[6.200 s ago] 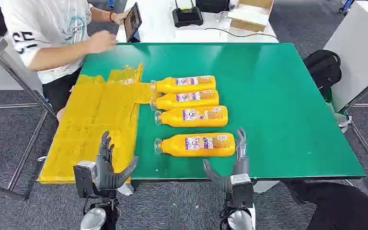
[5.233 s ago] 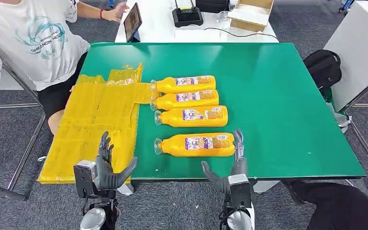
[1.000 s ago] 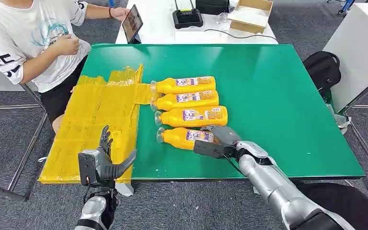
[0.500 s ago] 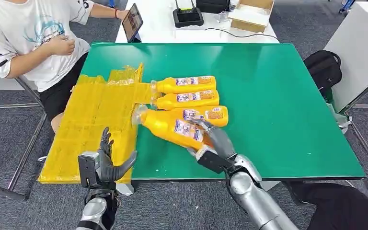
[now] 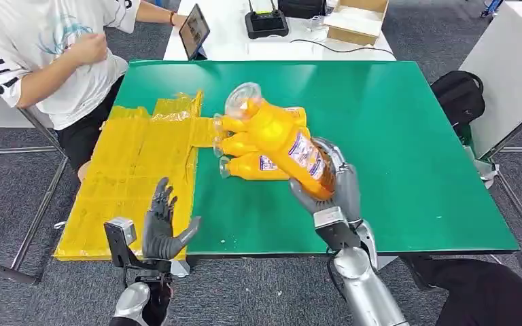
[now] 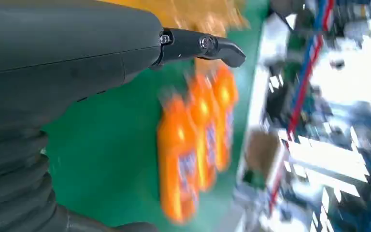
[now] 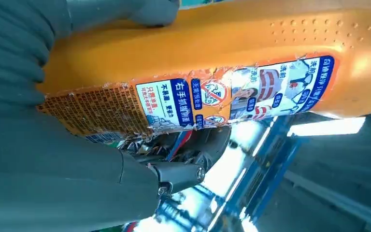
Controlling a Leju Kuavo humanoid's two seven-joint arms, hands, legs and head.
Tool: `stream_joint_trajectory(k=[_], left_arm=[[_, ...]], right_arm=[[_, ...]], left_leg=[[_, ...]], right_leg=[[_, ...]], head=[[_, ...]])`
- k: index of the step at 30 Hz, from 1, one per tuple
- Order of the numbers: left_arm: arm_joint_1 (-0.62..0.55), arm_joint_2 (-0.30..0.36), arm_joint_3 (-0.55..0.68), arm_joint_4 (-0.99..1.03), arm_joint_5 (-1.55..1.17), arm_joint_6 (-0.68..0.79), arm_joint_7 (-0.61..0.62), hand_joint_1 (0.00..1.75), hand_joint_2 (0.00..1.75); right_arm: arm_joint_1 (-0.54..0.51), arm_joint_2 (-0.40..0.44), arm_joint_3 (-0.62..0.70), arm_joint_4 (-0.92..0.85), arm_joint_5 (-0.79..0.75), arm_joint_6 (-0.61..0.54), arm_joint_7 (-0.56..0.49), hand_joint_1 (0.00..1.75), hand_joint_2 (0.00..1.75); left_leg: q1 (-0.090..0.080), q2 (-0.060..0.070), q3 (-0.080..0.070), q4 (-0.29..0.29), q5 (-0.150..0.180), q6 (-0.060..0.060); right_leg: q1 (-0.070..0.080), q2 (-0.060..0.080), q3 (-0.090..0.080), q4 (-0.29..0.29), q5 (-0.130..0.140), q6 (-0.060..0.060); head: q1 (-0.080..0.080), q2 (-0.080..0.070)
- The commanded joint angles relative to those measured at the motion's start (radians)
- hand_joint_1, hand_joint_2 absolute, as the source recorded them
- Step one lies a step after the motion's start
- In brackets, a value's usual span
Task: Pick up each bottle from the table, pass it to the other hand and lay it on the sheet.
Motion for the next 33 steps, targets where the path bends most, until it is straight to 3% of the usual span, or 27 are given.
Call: stream_joint_trajectory(k=[1,11,21,33], left_arm=[[-0.003,0.051,-0.107,-0.060,0.075,-0.116,0.038,0.00,1.75],[-0.008,0.052,-0.120,-0.057,0.086,-0.132,0.044,0.00,1.75],[-0.052,0.041,-0.155,0.013,0.105,-0.164,0.069,0.00,1.75],[-0.052,0.041,-0.155,0.013,0.105,-0.164,0.069,0.00,1.75]], right_arm=[[-0.011,0.041,0.007,0.176,0.008,0.047,-0.036,1.75,1.75],[-0.010,0.061,0.013,0.219,0.007,0.055,-0.057,1.75,1.75],[-0.057,0.141,0.156,0.410,0.083,0.053,-0.093,1.75,1.75],[-0.057,0.141,0.156,0.410,0.083,0.053,-0.093,1.75,1.75]], left_leg=[[0.001,0.002,0.006,-0.001,-0.002,0.001],[0.000,0.002,0.004,-0.001,-0.001,0.001],[0.001,0.003,0.003,-0.001,-0.001,0.000],[0.001,0.001,0.002,-0.001,-0.001,0.001]], right_leg=[[0.002,0.001,0.005,-0.002,-0.001,-0.004],[0.001,0.001,0.004,-0.001,-0.001,-0.003],[0.001,0.002,0.002,-0.001,0.000,-0.003],[0.001,0.000,0.002,-0.001,-0.001,-0.002]], head=[[0.000,0.000],[0.000,0.000],[0.000,0.000],[0.000,0.000]])
